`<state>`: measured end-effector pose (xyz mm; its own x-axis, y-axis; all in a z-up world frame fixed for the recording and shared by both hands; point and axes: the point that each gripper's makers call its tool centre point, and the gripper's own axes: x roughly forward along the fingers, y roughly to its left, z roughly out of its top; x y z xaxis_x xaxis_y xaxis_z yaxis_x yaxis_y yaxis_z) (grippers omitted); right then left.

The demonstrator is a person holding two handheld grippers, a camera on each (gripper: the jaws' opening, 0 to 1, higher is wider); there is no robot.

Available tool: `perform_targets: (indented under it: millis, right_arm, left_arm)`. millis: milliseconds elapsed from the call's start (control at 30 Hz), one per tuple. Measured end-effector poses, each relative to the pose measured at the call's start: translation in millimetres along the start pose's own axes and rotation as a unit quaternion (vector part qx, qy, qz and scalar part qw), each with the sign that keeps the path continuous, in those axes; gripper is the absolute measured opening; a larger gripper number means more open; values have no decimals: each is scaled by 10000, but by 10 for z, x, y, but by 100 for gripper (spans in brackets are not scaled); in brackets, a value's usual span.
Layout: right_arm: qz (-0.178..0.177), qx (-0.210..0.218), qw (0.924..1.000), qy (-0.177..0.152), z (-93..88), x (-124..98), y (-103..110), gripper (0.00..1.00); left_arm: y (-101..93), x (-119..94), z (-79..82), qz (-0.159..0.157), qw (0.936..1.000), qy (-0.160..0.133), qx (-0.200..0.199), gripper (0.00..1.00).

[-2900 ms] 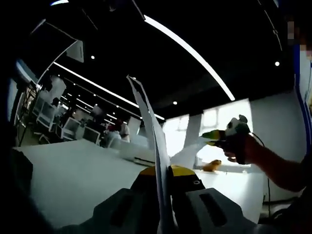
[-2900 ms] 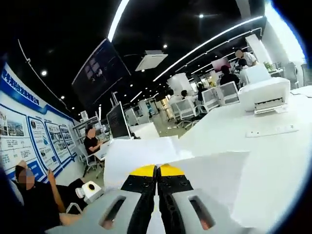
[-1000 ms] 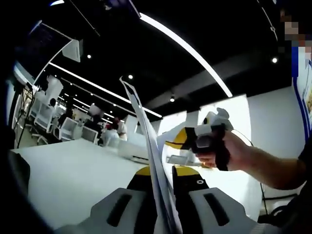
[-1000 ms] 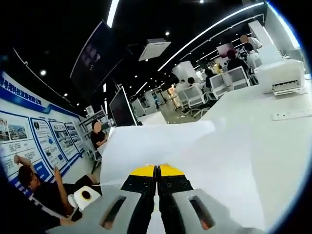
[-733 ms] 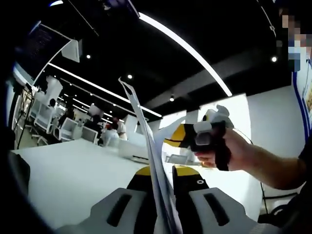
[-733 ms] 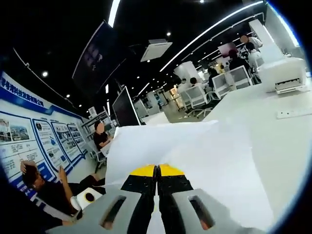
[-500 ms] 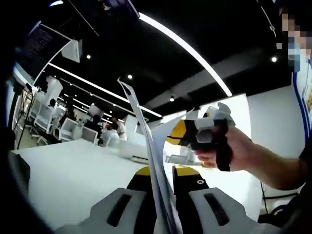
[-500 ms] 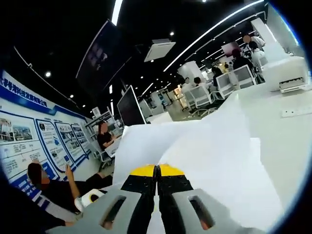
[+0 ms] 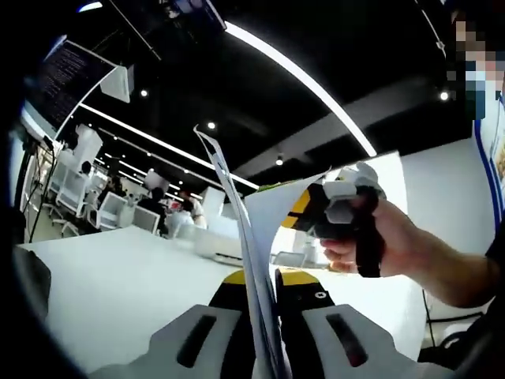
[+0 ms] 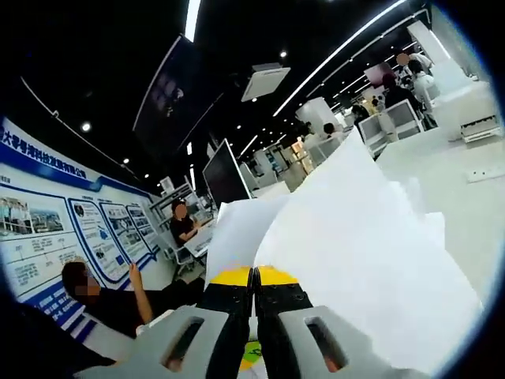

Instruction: Organize the stack of printing papers by aligning and flattening the scattered papers on the table

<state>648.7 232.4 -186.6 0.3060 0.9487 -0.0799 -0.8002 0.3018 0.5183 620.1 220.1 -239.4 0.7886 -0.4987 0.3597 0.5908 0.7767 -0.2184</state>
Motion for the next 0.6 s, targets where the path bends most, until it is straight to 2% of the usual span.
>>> perform_targets:
  millis: [200,233,333,400,467,600]
  right_arm:
    - [85,-149,9999,-17,9,-12,51,0]
    - [140,-287,9994,-89,31,-21,75,2]
    - [166,-484,9984,-245,83,-62,97,18]
    - [170,-563,9977,-336,129,-122,89,19]
    - [109,-580,9972,-453,193,-193,41,23]
    - [-66,-513,9969,-590,272,-340,-155,23]
  left_arm:
    - [18,-9,16,23,10000,-41,-60,7]
    - [22,-9,16,30,10000,-40,-68,6]
    - [28,-9,16,36,10000,-41,-82,6]
    - [32,-10,20,40,9999,-55,-88,6]
    - [34,-12,23,41,9999,-64,-96,6]
    - [39,-13,28,34,9998,-84,-167,6]
